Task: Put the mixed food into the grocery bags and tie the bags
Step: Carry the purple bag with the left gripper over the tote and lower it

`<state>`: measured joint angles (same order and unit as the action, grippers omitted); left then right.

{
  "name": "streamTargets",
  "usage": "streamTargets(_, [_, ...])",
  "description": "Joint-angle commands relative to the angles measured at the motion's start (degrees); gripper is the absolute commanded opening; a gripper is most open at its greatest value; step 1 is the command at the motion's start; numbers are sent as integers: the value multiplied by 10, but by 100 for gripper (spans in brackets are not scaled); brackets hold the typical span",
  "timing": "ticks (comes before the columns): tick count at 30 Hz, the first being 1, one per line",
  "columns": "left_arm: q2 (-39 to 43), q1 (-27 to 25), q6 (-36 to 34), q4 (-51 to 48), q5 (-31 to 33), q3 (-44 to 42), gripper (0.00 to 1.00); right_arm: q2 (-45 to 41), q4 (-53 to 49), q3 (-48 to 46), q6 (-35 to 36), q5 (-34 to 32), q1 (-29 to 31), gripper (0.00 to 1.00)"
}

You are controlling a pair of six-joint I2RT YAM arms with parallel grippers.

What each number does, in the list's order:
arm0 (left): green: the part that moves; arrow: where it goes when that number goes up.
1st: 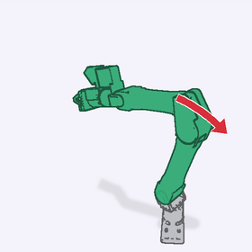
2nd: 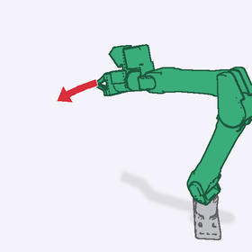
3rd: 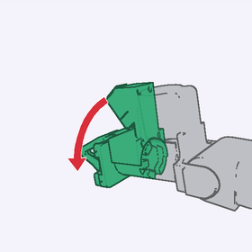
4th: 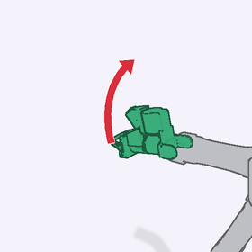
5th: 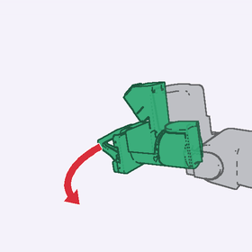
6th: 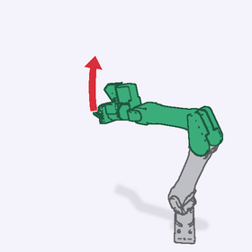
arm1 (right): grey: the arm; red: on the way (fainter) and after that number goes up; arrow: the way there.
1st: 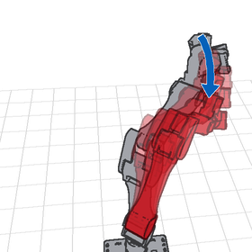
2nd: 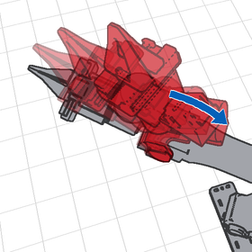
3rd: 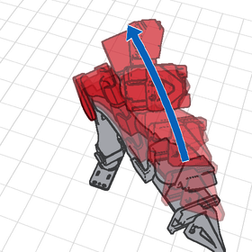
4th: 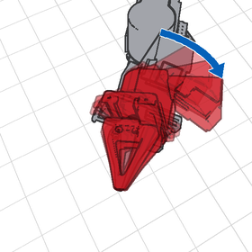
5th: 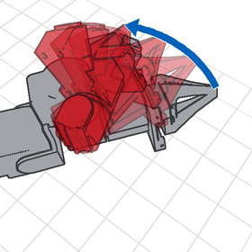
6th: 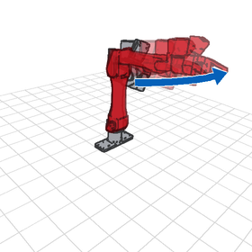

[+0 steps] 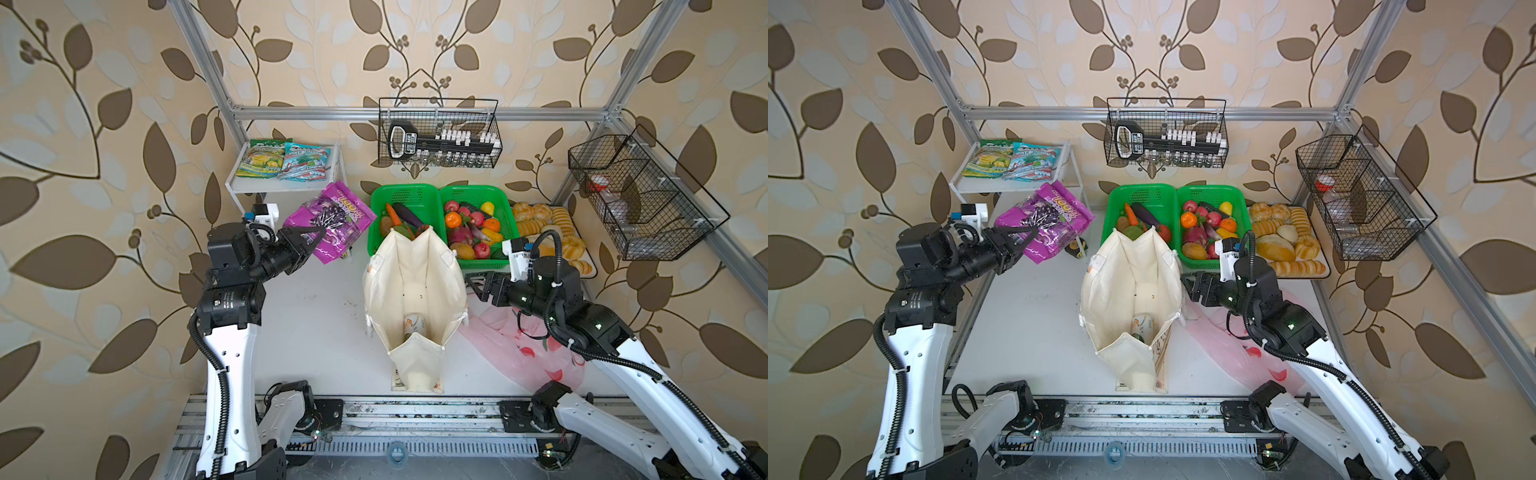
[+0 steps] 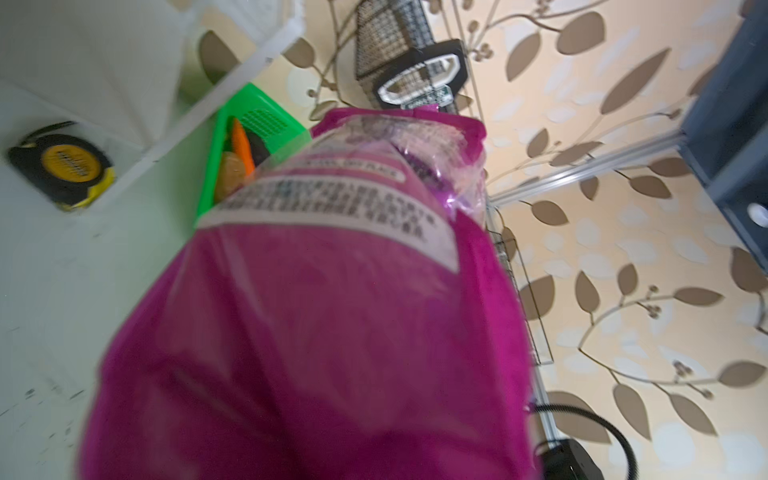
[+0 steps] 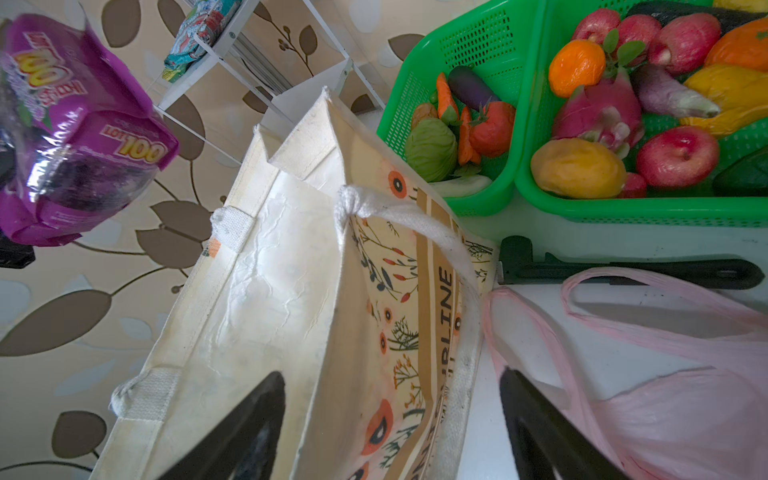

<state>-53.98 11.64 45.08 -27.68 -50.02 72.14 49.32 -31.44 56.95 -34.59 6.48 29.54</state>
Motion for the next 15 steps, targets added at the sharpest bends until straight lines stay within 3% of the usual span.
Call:
streamTargets(1, [-2, -30, -8, 147, -118, 29, 0, 5, 22, 27, -15, 13, -2, 82])
streamTargets(3, [-13, -61, -46, 127, -156, 34, 0, 8, 31, 25, -22, 15, -2, 82])
streamTargets(7, [-43, -138, -196, -76, -128, 75, 0, 17, 38, 26, -30, 30, -1, 82])
streamTargets(9, [-62, -195, -249, -158, -86, 87, 0, 23, 40, 25, -33, 40, -1, 82])
streamTargets(12, [-83, -258, -315, -251, 26, 108, 0, 32, 41, 24, -37, 59, -1, 82])
streamTargets(15, [-107, -294, -343, -297, 60, 123, 0, 40, 39, 21, -42, 79, 1, 82])
